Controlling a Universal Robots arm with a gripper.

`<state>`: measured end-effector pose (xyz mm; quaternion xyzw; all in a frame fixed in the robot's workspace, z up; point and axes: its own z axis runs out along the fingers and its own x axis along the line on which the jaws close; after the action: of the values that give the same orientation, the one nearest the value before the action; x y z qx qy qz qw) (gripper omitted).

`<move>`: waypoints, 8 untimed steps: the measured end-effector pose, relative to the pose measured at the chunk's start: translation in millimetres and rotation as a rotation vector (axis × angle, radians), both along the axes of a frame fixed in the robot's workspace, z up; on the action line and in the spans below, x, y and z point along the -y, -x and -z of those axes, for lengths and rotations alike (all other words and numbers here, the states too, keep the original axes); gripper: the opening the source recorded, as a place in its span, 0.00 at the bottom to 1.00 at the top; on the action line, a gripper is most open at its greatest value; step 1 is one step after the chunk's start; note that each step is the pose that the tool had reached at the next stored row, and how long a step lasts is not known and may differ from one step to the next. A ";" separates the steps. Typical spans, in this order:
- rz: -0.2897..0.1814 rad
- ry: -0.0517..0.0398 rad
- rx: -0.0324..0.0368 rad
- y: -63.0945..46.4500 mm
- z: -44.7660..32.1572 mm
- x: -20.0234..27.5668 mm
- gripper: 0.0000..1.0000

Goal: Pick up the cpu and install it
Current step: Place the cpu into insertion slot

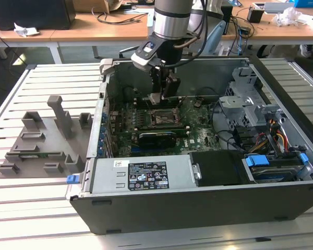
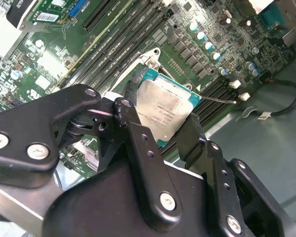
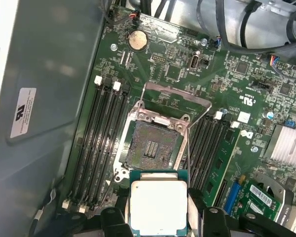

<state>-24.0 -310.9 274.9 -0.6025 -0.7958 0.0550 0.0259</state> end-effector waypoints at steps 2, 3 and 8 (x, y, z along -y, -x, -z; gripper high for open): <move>0.011 0.0006 0.0000 0.0 0.0 0.0 0.55; 0.016 0.0006 0.0000 -0.1 0.1 0.0 0.55; 0.040 0.0021 0.0000 0.0 0.1 0.0 0.55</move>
<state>-24.0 -310.9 274.7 -0.6183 -0.7836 0.0553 0.0263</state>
